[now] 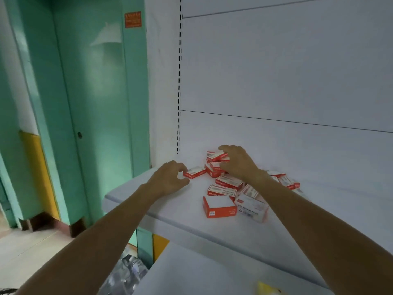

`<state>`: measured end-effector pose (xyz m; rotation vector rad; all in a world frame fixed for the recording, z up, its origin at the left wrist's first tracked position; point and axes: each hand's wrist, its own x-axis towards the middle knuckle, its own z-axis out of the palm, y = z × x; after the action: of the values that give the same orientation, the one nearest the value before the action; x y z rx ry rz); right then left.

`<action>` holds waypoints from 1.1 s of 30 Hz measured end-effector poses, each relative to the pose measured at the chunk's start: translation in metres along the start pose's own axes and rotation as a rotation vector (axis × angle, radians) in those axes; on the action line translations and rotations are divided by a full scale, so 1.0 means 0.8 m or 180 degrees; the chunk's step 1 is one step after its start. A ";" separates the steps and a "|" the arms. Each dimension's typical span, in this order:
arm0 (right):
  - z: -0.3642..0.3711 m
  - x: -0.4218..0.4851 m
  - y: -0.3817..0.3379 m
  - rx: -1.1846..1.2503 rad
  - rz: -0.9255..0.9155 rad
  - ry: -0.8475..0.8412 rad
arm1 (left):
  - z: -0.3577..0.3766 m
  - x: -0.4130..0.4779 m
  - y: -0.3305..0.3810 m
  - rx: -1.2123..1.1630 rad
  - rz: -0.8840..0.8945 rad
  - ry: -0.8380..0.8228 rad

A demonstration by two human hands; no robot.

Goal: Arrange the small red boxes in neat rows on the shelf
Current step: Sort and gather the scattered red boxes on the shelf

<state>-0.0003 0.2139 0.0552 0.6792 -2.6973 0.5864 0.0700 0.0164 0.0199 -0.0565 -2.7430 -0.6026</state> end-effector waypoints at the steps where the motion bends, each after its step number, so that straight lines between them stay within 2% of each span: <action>1: 0.000 0.006 0.008 -0.0028 0.0050 -0.0023 | 0.005 0.010 0.001 0.0070 0.0004 -0.0025; 6: 0.006 0.028 0.038 -0.0307 0.0115 -0.0246 | 0.029 0.050 -0.005 0.0058 -0.0076 0.0016; 10: 0.016 0.032 0.045 -0.0443 0.0072 -0.0503 | 0.044 0.069 -0.012 0.0134 -0.0188 -0.0169; 16: 0.025 0.042 0.047 -0.0471 0.0051 -0.0671 | 0.046 0.084 -0.026 0.0036 0.0097 -0.0380; 21: 0.030 0.043 0.034 -0.0634 0.0061 -0.0591 | 0.036 0.090 -0.032 0.0083 0.0483 -0.0344; 28: 0.026 0.022 0.025 -0.0908 0.0156 -0.0115 | 0.018 0.083 -0.045 -0.0173 0.1074 -0.0291; 33: 0.017 -0.012 0.027 -0.1046 0.0307 0.0180 | 0.017 0.074 -0.031 -0.0042 0.1372 -0.0115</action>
<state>-0.0052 0.2288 0.0333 0.4399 -2.6938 0.1712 0.0074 -0.0023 0.0177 -0.6470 -2.6368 -0.4983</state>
